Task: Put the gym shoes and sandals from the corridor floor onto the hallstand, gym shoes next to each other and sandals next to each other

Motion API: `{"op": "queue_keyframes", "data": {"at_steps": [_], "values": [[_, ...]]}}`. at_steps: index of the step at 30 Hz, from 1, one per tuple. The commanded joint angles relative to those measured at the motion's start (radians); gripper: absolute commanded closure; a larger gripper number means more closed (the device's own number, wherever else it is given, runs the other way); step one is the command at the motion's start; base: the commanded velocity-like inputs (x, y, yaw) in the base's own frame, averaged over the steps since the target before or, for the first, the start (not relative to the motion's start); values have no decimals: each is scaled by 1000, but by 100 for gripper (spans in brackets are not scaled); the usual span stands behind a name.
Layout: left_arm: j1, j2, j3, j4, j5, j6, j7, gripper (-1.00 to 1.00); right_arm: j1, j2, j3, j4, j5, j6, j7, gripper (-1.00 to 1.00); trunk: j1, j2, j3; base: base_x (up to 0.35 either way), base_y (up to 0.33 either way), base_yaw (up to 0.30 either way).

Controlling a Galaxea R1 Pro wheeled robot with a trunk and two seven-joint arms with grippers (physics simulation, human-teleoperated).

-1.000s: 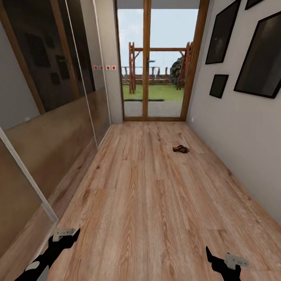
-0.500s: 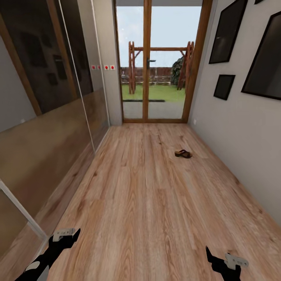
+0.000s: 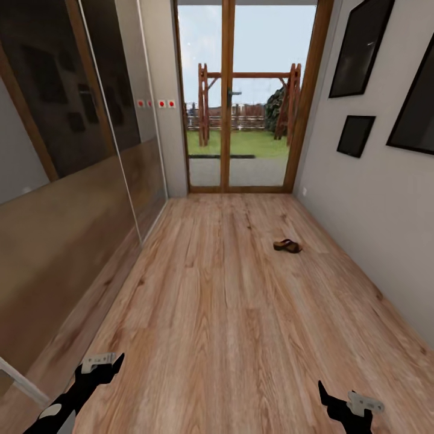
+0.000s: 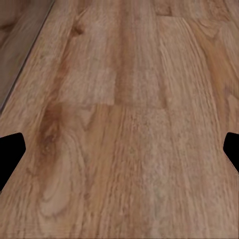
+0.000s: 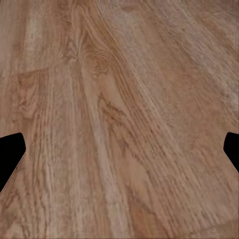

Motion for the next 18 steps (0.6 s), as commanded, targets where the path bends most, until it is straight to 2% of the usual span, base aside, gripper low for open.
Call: {"op": "queue_keyframes", "data": {"at_steps": [1, 18], "values": [[-1, 0, 9, 1, -10, -4, -4, -100, -1, 0, 5, 1, -11, -3, 7, -100, 0, 0, -1, 339, 0, 0], [-1, 0, 10, -1, -10, -4, -5, -100, -1, 0, 5, 1, -11, -3, 6, -100, 0, 0, -1, 339, 0, 0]]}}
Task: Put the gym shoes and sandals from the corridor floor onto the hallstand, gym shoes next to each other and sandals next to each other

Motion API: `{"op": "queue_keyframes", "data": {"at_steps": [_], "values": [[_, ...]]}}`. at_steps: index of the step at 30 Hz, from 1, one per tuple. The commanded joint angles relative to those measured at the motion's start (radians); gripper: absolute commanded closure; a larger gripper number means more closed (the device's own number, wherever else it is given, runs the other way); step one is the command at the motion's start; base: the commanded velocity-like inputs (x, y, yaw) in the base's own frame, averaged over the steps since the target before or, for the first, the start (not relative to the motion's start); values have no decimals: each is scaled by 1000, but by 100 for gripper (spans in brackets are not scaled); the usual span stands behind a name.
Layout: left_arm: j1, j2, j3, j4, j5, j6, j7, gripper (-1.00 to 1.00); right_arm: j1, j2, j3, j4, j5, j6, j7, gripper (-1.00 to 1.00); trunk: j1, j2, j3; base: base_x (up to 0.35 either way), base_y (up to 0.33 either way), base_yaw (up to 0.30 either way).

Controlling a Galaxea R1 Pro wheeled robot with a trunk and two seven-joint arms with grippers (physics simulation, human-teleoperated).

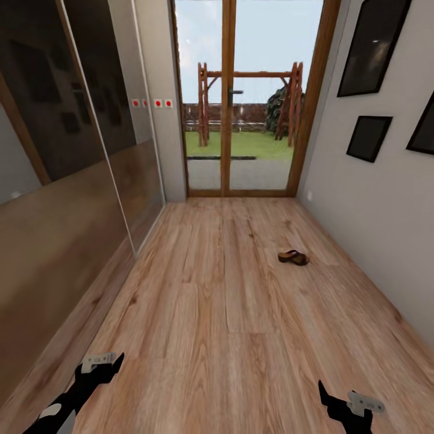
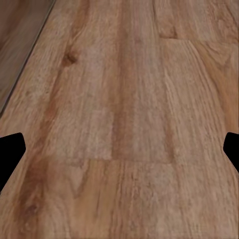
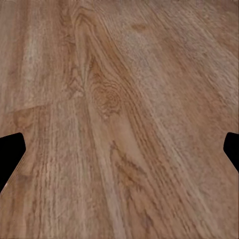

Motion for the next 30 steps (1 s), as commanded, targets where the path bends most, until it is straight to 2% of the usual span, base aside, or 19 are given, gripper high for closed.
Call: {"op": "queue_keyframes", "data": {"at_steps": [1, 23, 30], "values": [[-1, 0, 9, 1, -11, -4, -4, -100, -1, 0, 5, 1, -11, -2, 7, -100, 0, 0, -1, 339, 0, 0], [-1, 0, 9, 1, -10, -4, -4, -100, -1, -1, 4, 1, -12, -3, 6, -100, 0, 0, -1, 339, 0, 0], [-1, 2, 9, 0, -10, -4, -6, -100, -1, -17, 3, 1, -12, -4, 6, -100, 0, 0, -1, 339, 0, 0]]}}
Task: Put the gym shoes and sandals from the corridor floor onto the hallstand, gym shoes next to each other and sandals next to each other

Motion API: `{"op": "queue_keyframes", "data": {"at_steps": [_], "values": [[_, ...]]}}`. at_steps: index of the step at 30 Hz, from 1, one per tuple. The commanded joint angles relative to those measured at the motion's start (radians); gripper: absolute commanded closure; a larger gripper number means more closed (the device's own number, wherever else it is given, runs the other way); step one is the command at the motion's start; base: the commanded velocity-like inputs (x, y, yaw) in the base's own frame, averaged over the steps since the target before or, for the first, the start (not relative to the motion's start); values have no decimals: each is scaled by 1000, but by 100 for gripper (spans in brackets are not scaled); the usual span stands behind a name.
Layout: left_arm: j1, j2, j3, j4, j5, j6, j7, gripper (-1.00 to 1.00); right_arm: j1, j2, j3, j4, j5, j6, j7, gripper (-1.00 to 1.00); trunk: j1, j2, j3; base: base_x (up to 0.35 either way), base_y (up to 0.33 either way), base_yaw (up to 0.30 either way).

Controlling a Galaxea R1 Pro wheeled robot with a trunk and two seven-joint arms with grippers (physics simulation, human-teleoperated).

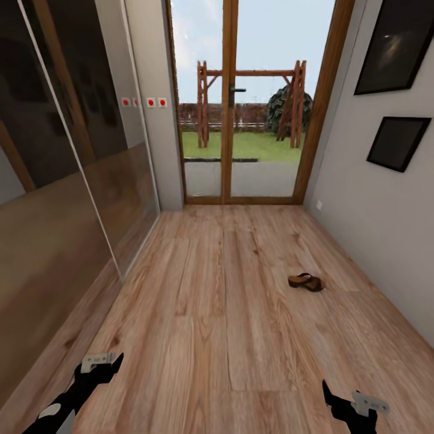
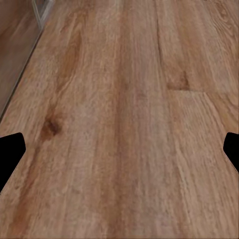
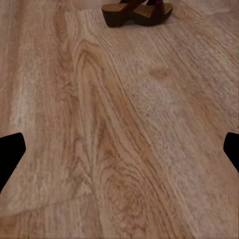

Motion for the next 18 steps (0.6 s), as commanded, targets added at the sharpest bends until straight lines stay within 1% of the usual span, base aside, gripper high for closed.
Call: {"op": "queue_keyframes", "data": {"at_steps": [1, 18], "values": [[-1, 0, 9, 0, -11, -4, -6, -100, -1, -3, 5, 1, -10, -3, 7, -100, 0, 0, -1, 339, 0, 0], [-1, 3, 12, 2, -12, -4, -11, -100, -1, -4, 6, 1, -10, -2, 7, -100, 0, 0, -1, 339, 0, 0]]}}
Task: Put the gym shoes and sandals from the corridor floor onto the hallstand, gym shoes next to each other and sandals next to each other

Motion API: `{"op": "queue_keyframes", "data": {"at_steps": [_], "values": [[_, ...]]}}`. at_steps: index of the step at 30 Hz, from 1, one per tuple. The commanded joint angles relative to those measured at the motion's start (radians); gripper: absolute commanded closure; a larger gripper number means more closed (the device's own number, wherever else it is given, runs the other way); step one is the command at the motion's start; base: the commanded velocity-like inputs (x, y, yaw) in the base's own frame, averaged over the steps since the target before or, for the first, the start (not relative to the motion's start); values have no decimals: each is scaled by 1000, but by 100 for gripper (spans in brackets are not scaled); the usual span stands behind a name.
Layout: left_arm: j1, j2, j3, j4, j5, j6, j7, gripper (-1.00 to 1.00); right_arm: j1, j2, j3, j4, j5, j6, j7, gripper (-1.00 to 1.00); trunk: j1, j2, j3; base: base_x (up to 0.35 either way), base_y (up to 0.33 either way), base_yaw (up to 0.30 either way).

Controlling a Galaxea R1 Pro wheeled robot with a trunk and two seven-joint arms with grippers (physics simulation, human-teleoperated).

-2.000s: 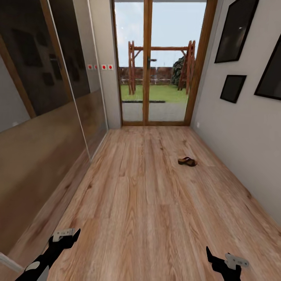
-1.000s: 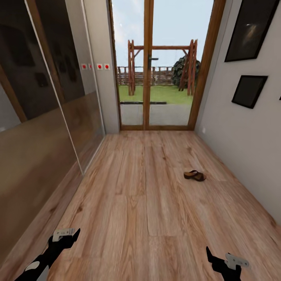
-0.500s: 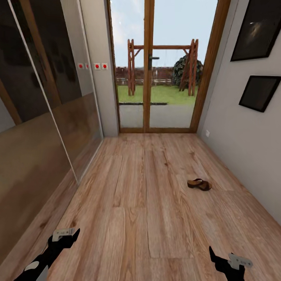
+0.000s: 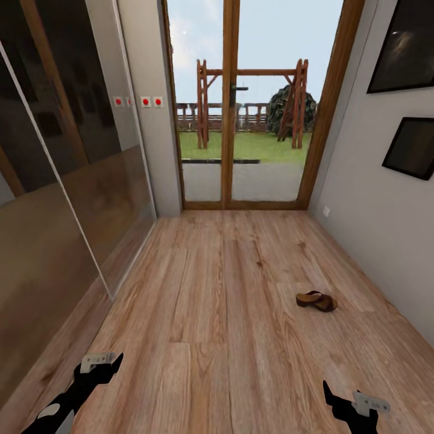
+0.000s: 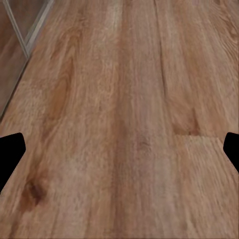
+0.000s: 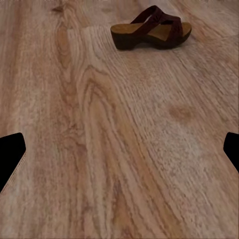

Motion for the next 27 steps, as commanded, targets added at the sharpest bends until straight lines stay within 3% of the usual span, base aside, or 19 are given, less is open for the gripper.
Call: {"op": "queue_keyframes", "data": {"at_steps": [1, 27], "values": [[0, 0, 9, 1, -10, -4, -5, -100, -1, 0, 5, 1, -11, -2, 7, -100, 0, 0, -1, 339, 0, 0], [9, 0, 9, -1, -9, -3, -4, -100, -1, -2, 3, 1, -11, -3, 7, -100, 0, 0, -1, 339, 0, 0]]}}
